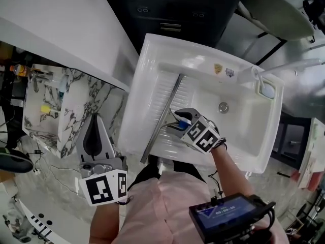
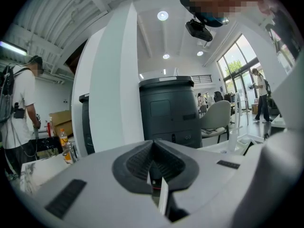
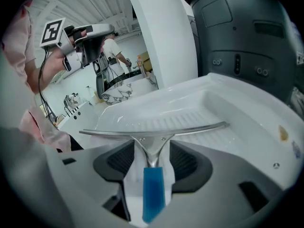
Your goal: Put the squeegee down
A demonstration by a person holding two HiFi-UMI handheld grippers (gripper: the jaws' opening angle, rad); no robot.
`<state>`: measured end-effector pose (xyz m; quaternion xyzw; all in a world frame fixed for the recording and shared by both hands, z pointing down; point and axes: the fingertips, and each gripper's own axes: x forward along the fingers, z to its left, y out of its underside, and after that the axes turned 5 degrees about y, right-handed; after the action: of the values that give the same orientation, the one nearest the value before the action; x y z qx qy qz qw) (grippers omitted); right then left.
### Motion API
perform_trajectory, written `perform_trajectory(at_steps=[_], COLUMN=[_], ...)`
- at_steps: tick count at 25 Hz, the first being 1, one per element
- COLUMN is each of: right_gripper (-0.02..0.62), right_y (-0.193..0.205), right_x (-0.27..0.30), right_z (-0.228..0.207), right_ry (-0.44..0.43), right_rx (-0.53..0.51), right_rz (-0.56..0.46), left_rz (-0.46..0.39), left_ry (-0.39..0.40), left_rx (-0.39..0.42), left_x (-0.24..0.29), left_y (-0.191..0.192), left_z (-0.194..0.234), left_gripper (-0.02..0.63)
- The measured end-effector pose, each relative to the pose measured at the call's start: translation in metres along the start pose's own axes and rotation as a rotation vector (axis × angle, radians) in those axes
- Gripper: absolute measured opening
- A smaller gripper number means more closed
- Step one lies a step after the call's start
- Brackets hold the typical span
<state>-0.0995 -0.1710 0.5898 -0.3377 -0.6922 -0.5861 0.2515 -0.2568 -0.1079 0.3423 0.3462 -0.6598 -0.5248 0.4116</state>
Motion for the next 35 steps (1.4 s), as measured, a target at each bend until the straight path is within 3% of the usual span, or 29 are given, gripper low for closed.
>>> perform_trajectory(at_steps=[7,14,20,29,35], right_gripper=[0.239,0.225,0.148,0.002,0.002], right_y=[-0.057,-0.135,-0.173,-0.177,-0.174], right_x=[-0.053,-0.146,-0.212,-0.263,-0.276], right_z=[-0.002,-0.005,0.021,0.049,0.053], right_ry=[0.112,0.396,0.583,0.739,0.781], right_rx=[0.028,0.158,0.119,0.093,0.089], right_rz=[-0.176,-0.516,-0.706,-0.810,-0.825], left_rz=[-0.073,-0.201,-0.318,-0.392,-0.401], left_ry=[0.048,0.140,0.205,0.303,0.327], left_rx=[-0.007,0.000,0.006,0.002,-0.007], left_x=[-0.011,-0.029,-0.042,-0.062,-0.065], left_y=[-0.023,-0.065,-0.101,-0.125,-0.127], left_z=[-0.007,-0.022,-0.028,-0.052,-0.059], left_gripper=[0.009,0.009,0.009,0.009,0.009])
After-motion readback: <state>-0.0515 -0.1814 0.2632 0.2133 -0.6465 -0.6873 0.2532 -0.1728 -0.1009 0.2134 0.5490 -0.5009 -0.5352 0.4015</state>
